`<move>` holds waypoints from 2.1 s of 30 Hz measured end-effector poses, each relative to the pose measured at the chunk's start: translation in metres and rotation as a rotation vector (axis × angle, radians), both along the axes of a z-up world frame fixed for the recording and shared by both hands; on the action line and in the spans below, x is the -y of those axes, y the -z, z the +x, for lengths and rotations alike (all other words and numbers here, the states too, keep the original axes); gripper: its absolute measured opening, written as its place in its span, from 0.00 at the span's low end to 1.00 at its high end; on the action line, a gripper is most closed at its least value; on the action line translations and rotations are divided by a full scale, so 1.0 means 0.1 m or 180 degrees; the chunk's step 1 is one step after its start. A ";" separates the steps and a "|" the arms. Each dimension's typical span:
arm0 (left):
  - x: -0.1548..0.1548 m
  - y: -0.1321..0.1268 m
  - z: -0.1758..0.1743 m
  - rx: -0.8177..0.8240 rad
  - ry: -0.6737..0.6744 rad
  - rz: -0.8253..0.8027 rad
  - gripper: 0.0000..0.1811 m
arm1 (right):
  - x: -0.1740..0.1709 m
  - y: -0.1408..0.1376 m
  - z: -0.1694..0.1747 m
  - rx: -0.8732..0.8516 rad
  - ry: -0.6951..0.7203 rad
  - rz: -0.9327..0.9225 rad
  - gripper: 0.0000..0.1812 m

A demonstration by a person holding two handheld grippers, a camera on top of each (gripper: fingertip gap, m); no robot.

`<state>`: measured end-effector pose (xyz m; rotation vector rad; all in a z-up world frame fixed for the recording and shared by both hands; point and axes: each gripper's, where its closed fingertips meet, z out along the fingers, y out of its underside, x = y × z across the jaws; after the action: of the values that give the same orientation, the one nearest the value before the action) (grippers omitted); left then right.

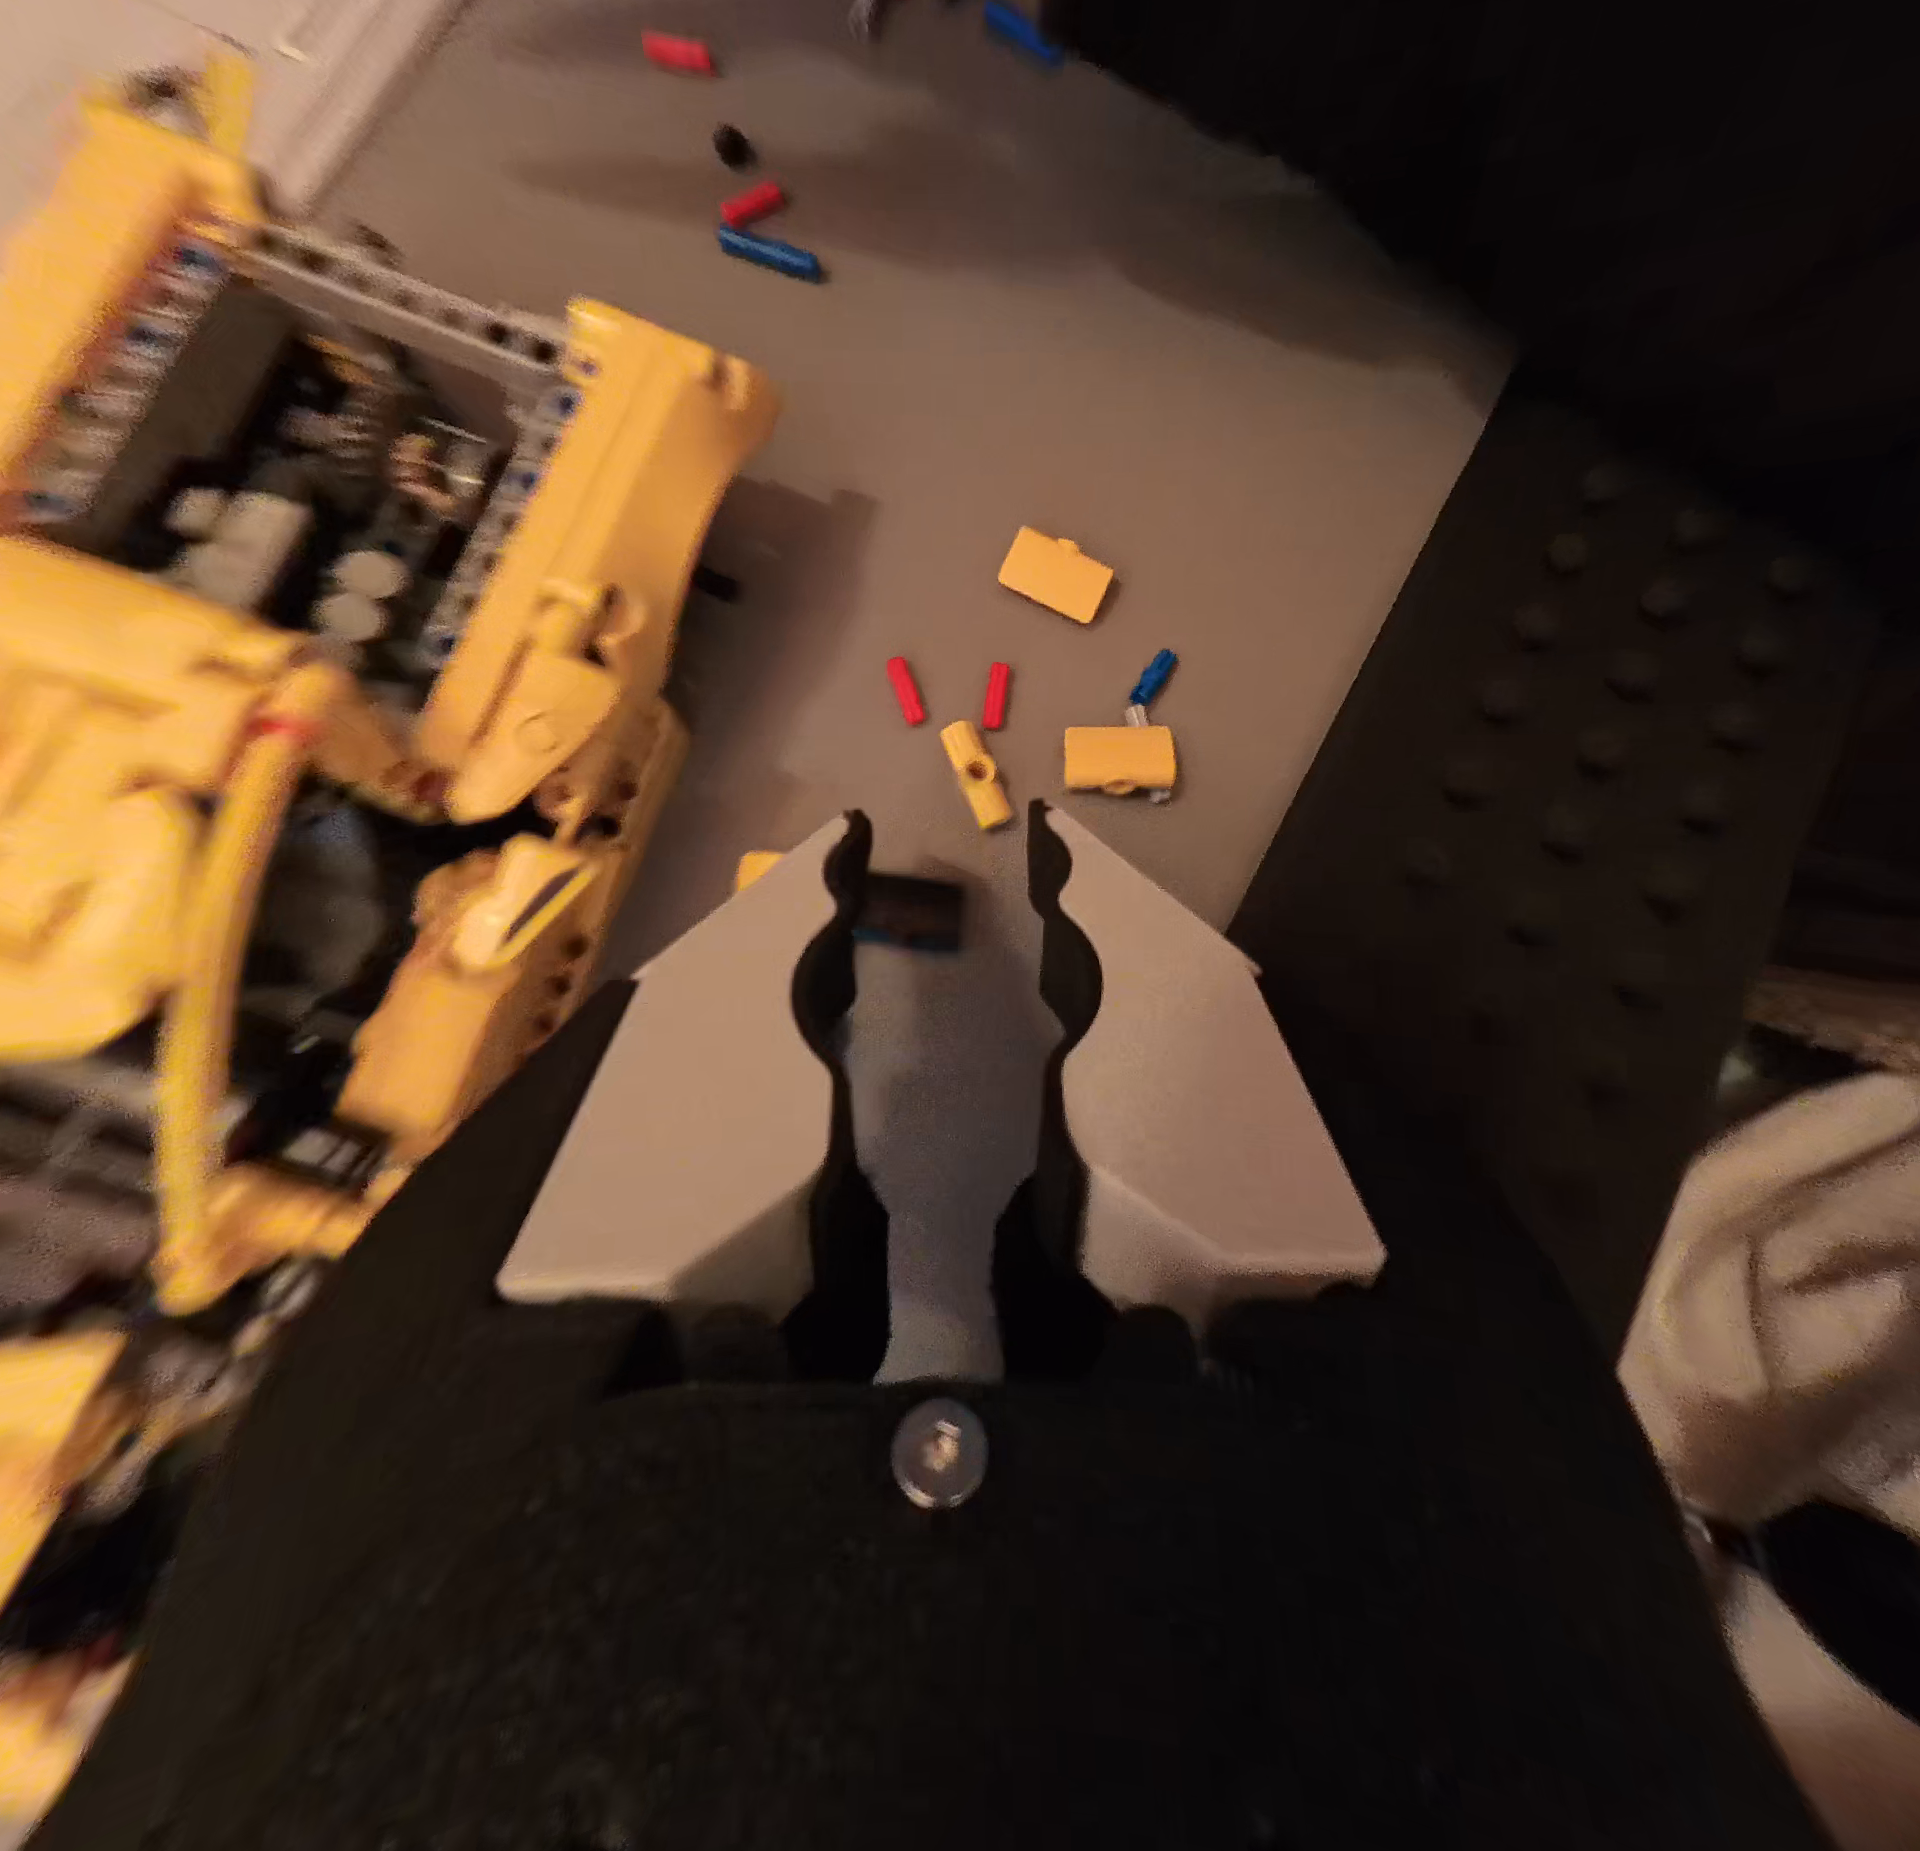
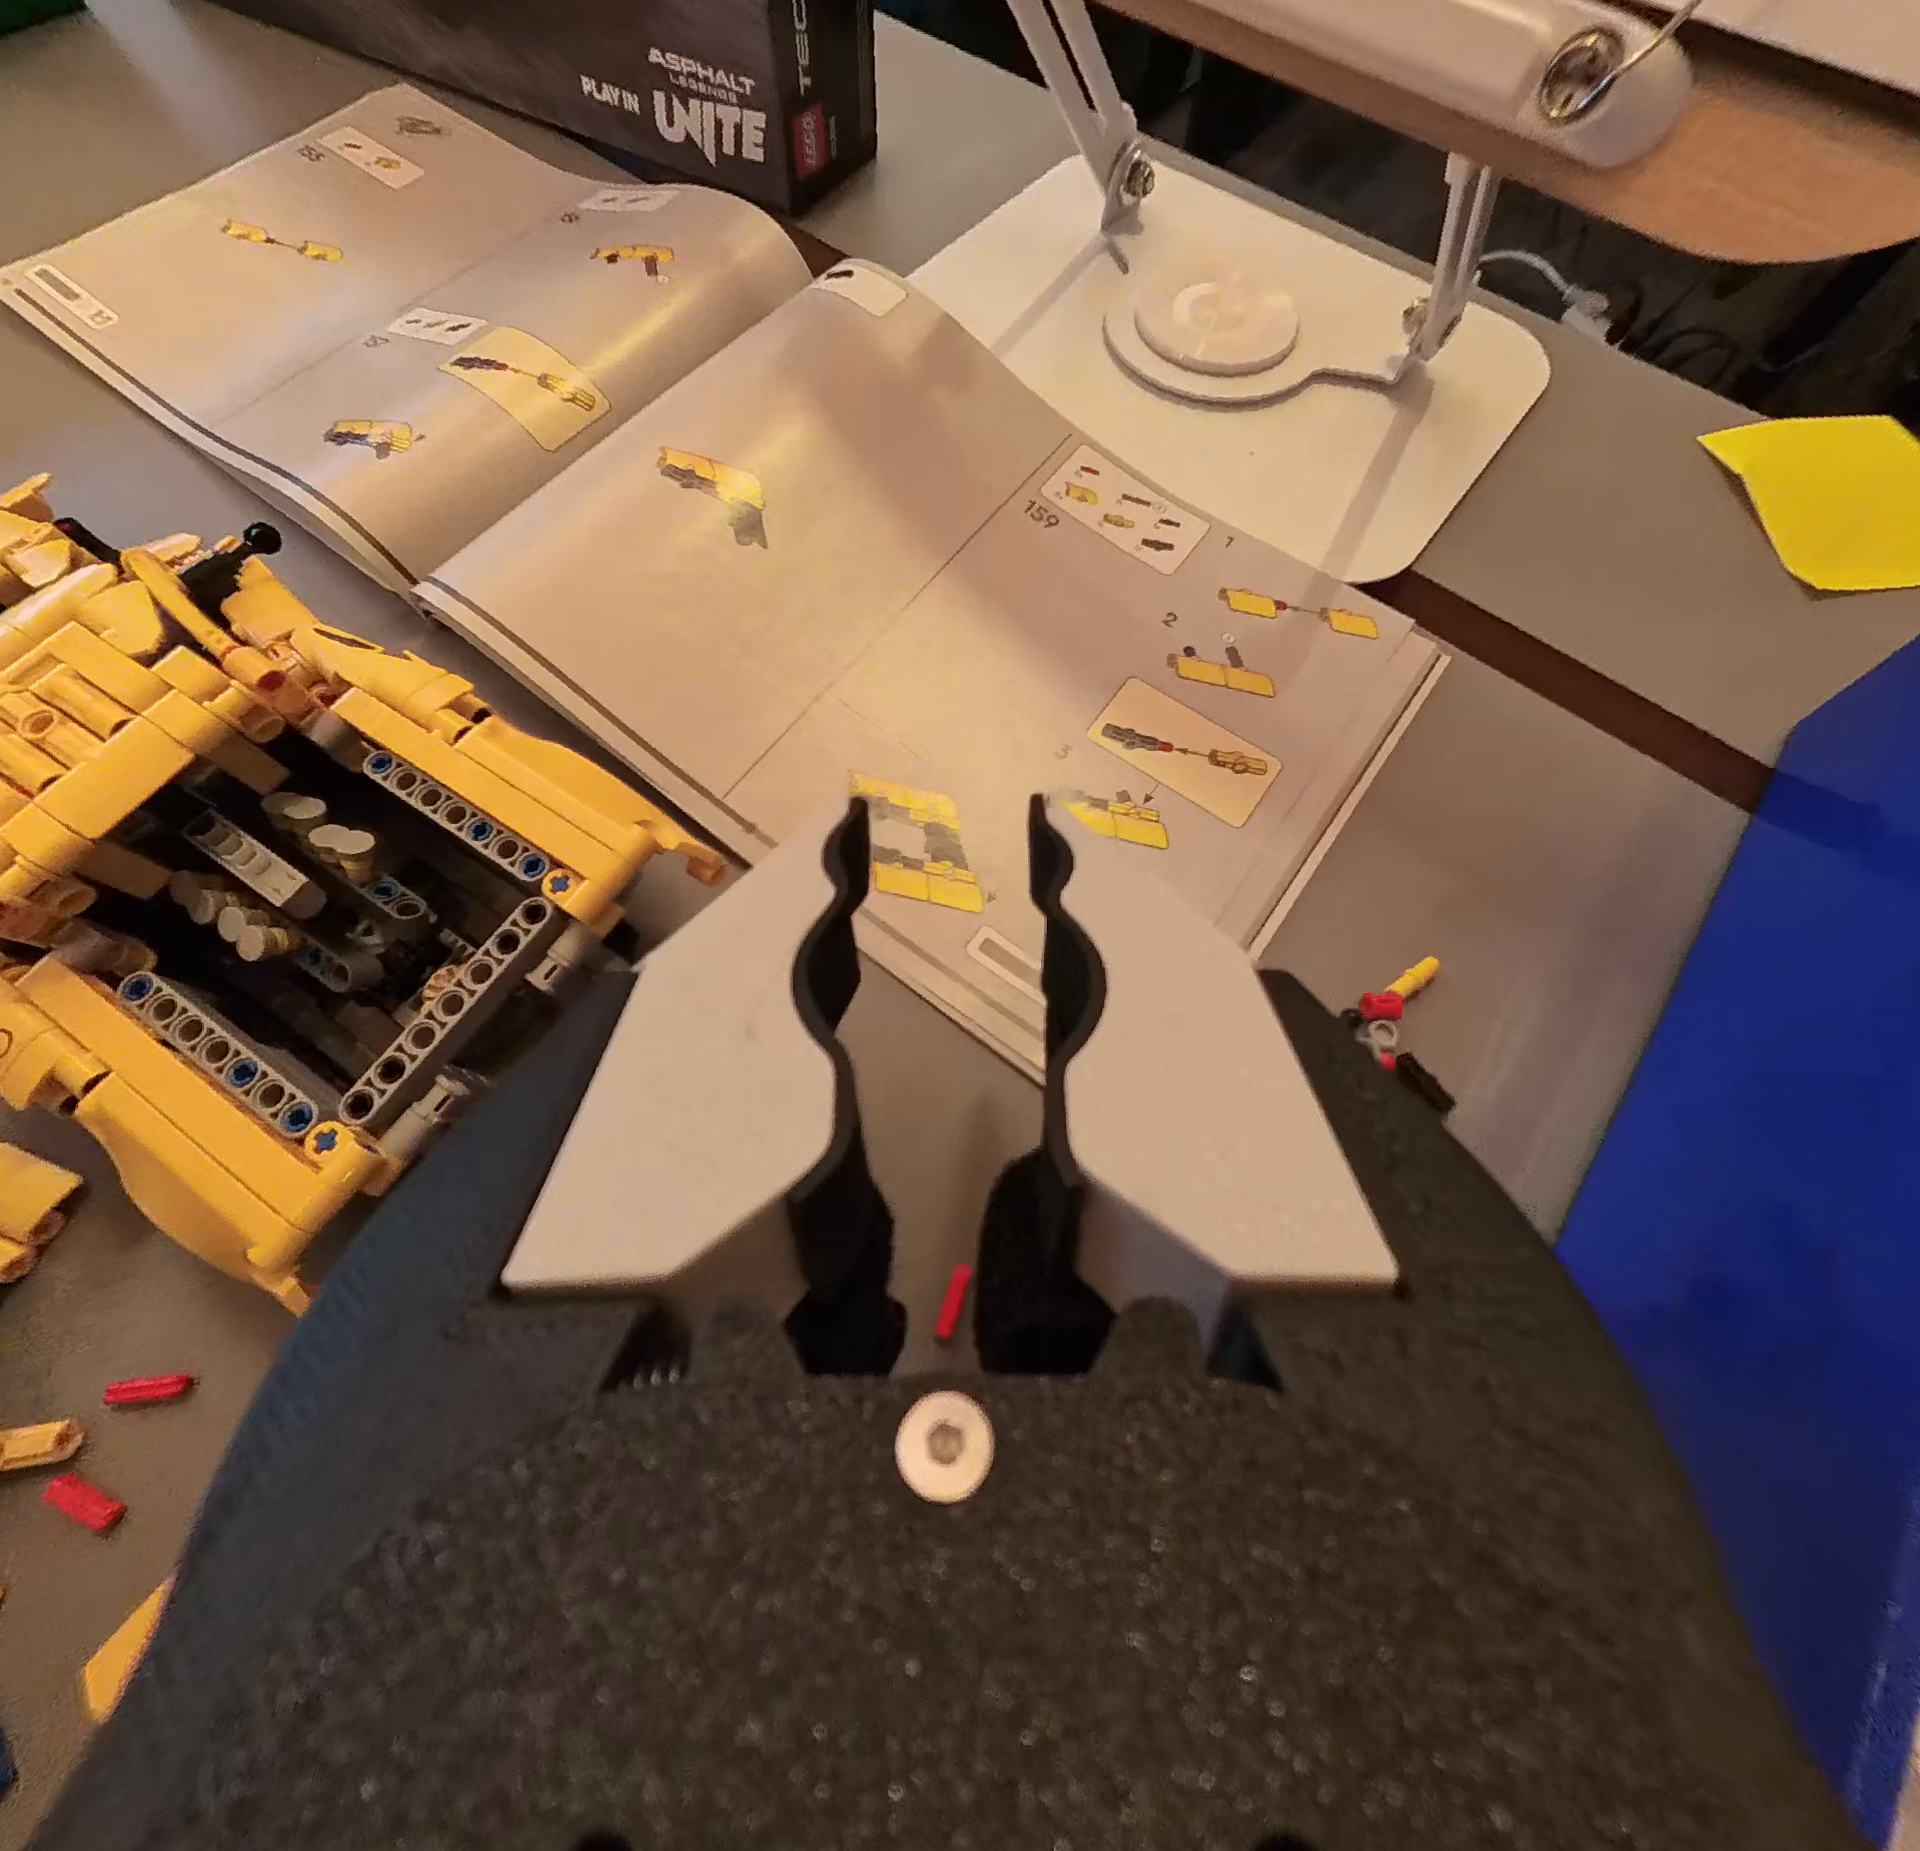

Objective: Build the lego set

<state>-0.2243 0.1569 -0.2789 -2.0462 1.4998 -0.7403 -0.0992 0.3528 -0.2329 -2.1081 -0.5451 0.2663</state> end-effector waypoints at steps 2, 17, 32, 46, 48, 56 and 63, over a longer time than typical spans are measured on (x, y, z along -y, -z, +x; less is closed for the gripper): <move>-0.13 -0.24 -0.25 0.0243 -0.0225 0.0155 0.17 | 0.00 0.02 0.01 -0.0025 0.0005 -0.0019 0.17; -1.48 -0.13 -3.55 -0.0011 -0.0975 0.0578 0.16 | -0.01 0.20 -0.06 0.0078 -0.0072 -0.0116 0.17; -1.53 0.09 -3.51 -0.0194 -0.0841 0.0307 0.04 | -0.01 0.33 -0.04 0.0331 -0.0112 -0.0146 0.17; -0.06 -0.28 -1.06 0.0537 0.0543 -0.0227 0.04 | 0.00 0.27 -0.02 0.0353 -0.0117 -0.0085 0.17; 0.04 -0.09 -0.84 0.0357 0.0639 -0.0185 0.04 | 0.00 0.28 -0.02 0.0333 -0.0125 -0.0098 0.17; 0.22 0.17 -0.50 -0.0051 0.0968 0.0041 0.04 | 0.01 0.28 0.05 0.0372 -0.0100 -0.0136 0.18; 0.22 0.23 -0.45 -0.0111 0.0957 0.0100 0.04 | 0.02 0.26 0.09 0.0332 -0.0058 -0.0164 0.19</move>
<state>-0.2696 0.1353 -0.3017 -1.8399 1.8522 -0.7904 -0.0900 0.3509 -0.2588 -2.1770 -0.6250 0.1833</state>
